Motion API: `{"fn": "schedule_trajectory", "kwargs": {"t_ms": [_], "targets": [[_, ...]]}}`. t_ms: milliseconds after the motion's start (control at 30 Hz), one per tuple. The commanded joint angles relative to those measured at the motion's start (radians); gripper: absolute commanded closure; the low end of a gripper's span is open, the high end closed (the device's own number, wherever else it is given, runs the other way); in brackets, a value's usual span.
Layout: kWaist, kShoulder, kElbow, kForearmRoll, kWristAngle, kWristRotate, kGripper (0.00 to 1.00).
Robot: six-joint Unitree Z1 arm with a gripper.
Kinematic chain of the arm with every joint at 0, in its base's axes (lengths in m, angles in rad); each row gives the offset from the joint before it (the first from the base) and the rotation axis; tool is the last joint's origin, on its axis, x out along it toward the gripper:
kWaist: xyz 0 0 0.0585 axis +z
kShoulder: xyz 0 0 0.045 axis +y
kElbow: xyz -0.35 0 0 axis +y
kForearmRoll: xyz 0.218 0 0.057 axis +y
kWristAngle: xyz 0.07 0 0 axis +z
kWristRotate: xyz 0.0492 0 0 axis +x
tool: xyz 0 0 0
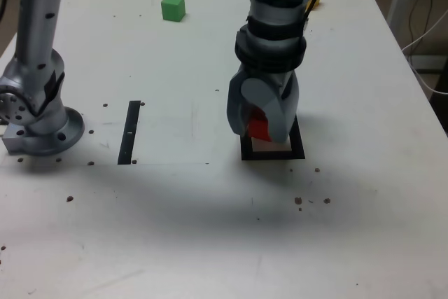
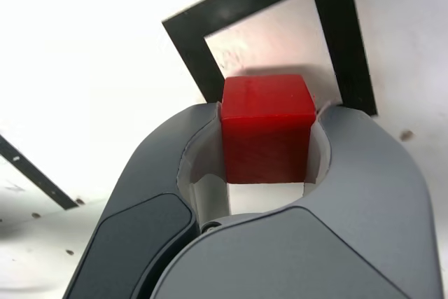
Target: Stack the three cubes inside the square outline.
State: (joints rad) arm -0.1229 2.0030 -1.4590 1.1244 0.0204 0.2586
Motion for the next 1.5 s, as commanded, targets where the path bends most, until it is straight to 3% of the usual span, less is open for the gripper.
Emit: {"fn": "schedule_trajectory", "kwargs": {"t_ms": [0,300,500,800,1067,1200,1333,1467], "targets": [[0.004,0.011,0.008,-0.013,0.0,0.008,0.74],[0.006,0.026,0.01,-0.039,-0.002,0.013,0.7],[0.006,0.036,0.002,-0.048,-0.003,0.016,0.38],[0.012,0.035,0.007,-0.044,-0.008,0.016,0.02],[0.041,-0.057,-0.004,0.006,0.018,0.04,0.01],[0.098,-0.086,-0.049,0.098,0.077,0.08,0.0],[0.149,-0.048,-0.157,0.214,0.143,0.139,0.0],[0.213,-0.002,-0.307,0.276,0.169,0.235,0.0]]}}
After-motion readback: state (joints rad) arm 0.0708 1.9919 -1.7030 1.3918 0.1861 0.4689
